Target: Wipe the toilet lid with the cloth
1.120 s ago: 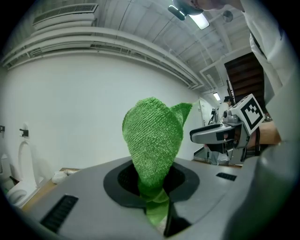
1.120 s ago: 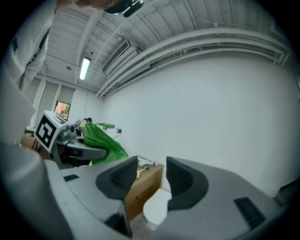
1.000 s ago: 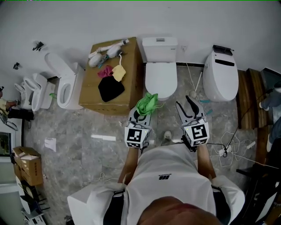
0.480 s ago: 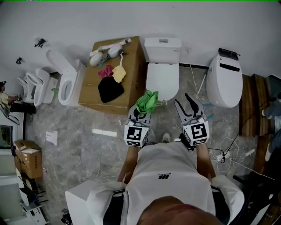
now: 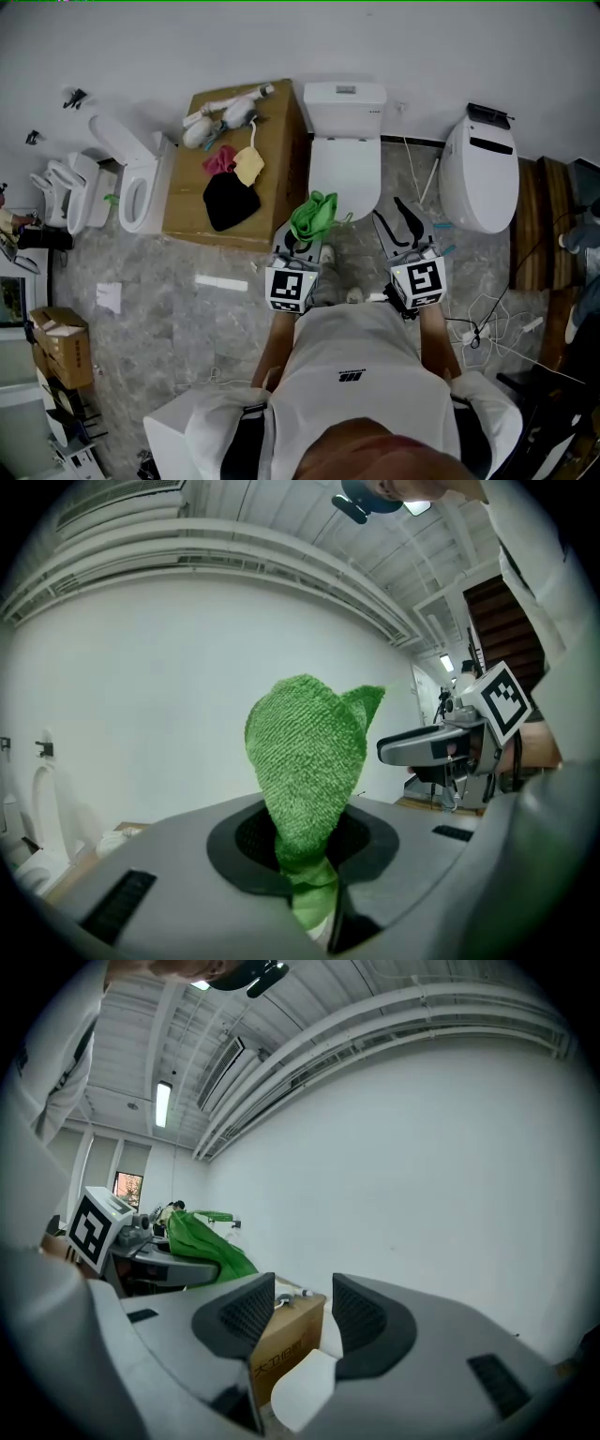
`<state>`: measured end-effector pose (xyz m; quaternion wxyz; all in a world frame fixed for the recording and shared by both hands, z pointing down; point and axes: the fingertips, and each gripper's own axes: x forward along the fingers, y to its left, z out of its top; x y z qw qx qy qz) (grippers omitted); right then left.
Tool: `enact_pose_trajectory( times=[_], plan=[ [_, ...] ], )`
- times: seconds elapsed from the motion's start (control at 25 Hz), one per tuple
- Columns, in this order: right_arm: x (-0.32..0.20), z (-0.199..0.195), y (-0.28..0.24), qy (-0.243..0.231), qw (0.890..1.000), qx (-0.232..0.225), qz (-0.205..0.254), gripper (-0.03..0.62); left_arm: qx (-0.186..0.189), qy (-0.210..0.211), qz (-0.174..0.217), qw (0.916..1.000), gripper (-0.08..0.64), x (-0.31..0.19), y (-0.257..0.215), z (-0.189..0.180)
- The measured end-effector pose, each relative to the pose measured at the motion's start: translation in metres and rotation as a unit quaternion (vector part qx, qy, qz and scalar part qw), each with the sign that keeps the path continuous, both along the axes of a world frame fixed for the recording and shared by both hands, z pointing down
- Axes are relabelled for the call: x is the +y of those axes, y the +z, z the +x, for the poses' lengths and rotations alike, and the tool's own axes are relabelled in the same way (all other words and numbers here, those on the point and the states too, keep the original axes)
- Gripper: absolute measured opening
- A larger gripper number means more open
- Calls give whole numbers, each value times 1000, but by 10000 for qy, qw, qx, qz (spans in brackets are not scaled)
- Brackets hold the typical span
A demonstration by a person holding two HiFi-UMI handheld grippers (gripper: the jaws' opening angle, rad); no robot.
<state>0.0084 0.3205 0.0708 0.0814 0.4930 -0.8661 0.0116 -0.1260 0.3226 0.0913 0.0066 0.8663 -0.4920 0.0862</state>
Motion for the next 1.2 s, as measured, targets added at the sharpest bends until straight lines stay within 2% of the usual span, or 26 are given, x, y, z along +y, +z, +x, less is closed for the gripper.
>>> enact_pose_trajectory(
  times=[0.24,0.8,1.2],
  plan=[
    [-45,-6,1,126,9999,-89,48,204,27,180,43,9998,84,-48,0,-6],
    [-156,-32,4,565,9984,-6,7,204,153,626,46,9979,84,-172,3,-31],
    [-215,-49,11,919,9956,160,-62,204,298,999,42,9945,84,-246,8,-42]
  ],
)
